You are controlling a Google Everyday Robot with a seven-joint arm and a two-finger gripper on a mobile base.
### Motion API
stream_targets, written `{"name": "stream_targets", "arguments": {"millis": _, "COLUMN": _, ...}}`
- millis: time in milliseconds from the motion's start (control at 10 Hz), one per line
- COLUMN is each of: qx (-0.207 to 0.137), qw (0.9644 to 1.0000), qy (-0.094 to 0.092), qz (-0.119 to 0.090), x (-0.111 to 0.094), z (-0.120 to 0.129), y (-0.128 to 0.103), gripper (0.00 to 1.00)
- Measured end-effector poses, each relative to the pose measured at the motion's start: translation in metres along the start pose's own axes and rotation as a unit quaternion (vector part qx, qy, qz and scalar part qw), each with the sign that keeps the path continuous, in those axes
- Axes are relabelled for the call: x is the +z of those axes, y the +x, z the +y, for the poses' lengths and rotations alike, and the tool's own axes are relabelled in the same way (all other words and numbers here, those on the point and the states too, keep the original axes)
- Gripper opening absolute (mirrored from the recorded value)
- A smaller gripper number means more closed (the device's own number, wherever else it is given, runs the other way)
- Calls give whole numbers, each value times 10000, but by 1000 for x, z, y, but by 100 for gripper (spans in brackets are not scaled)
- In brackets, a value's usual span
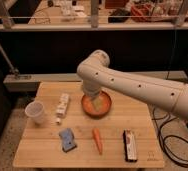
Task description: Stand the bottle upright
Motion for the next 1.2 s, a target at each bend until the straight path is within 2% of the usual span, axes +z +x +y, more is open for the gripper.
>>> {"name": "stream_targets", "arguments": {"millis": 200, "qx": -139, "qw": 9999, "qy": -9, "qz": 23, "x": 4, "z": -3, "y": -2, "gripper": 80}}
{"name": "stream_targets", "arguments": {"millis": 500, "qx": -433, "qw": 9991, "qy": 16, "qz": -9, "x": 12, "z": -19, "y": -23, "gripper": 80}}
{"name": "stream_targets", "arguments": {"millis": 800, "qx": -629, "qw": 9980, "qy": 42, "qz": -11, "x": 18, "z": -24, "y": -25, "gripper": 80}}
{"name": "stream_targets", "arguments": {"millis": 1200, "qx": -915, "qw": 9958, "qy": 91, "qz": -37, "x": 31, "z": -37, "y": -39, "gripper": 80}}
